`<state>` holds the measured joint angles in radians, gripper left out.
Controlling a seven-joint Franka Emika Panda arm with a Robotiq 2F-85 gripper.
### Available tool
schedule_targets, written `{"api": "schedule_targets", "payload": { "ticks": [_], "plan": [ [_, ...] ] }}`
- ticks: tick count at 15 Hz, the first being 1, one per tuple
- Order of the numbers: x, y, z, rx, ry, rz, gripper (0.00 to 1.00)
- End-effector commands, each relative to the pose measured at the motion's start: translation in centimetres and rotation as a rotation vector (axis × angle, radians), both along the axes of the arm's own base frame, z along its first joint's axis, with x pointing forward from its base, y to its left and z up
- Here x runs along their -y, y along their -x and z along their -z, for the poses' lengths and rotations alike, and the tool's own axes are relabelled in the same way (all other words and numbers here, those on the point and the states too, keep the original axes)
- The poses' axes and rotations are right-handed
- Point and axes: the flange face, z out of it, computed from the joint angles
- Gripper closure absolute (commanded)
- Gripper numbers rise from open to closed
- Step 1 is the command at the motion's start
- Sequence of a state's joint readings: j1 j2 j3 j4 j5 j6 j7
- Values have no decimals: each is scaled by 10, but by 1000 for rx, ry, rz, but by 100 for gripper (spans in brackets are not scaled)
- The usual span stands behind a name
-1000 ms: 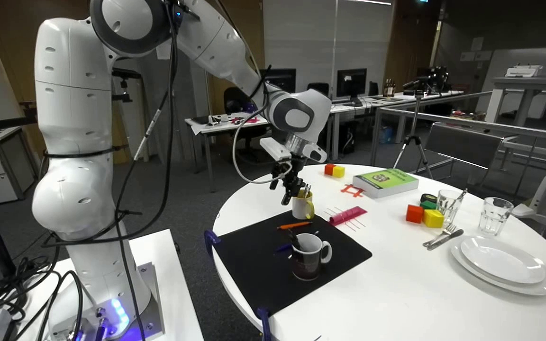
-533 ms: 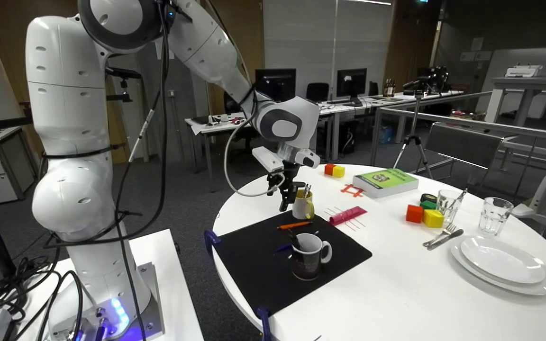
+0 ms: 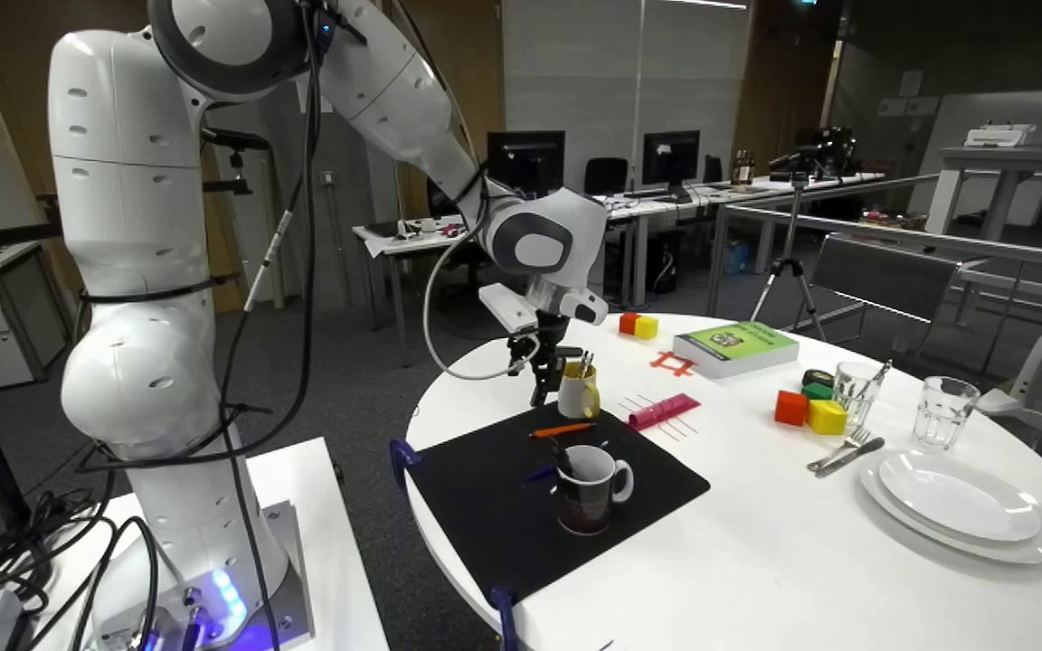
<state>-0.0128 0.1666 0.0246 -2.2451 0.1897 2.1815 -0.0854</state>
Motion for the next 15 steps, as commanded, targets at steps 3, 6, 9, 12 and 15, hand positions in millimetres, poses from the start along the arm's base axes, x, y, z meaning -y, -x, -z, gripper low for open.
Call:
{"api": "schedule_targets", "payload": {
  "ticks": [3,6,9,12,15],
  "plan": [
    [0,0,0,-1,0,0,0],
    [-1,-3,2,48,-29,18,0],
    [-1,-10,7,96,-37,55,0],
    [-2,-17,14,147,-65,109,0],
    [-9,-22,18,209,-103,177,0]
  ]
}}
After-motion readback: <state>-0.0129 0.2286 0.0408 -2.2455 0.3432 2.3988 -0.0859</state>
